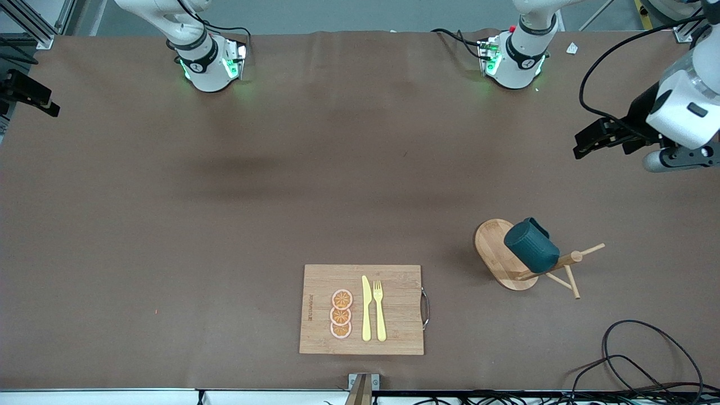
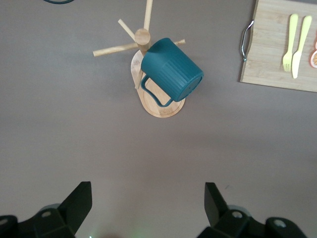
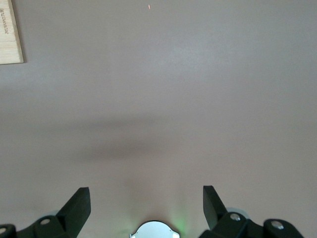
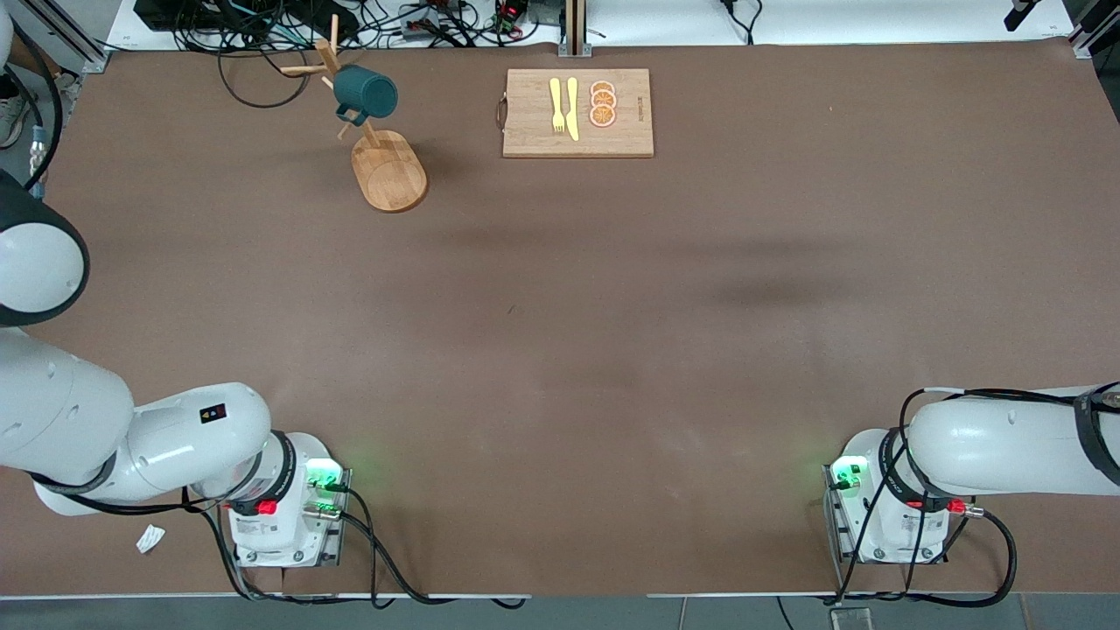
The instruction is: Pass cup and hang on rack
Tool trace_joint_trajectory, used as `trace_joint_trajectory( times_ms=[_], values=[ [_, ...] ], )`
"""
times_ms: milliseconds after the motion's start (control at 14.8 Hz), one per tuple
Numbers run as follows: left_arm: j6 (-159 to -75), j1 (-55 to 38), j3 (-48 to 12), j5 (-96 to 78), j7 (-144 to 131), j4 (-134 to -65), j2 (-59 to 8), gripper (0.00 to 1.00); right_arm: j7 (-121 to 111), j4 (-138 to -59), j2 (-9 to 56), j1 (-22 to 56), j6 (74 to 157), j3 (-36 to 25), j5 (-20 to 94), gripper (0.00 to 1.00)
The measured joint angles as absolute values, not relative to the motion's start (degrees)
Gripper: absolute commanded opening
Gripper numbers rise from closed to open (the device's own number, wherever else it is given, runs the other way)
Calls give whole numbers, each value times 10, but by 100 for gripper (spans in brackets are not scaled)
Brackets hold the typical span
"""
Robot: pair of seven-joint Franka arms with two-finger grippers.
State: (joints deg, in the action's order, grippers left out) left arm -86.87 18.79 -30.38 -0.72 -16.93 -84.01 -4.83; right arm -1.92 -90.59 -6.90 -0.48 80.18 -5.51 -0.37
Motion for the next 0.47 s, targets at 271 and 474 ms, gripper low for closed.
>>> trace_joint_trajectory(
  times_ms=[271, 474],
  values=[
    [-881, 194, -300, -7, -118, -852, -50, 100, -20, -906, -69, -5, 802, -55, -4, 100],
    [-884, 197, -294, -7, -107, -842, -49, 100, -20, -906, -69, -3, 802, -52, -4, 100]
  ],
)
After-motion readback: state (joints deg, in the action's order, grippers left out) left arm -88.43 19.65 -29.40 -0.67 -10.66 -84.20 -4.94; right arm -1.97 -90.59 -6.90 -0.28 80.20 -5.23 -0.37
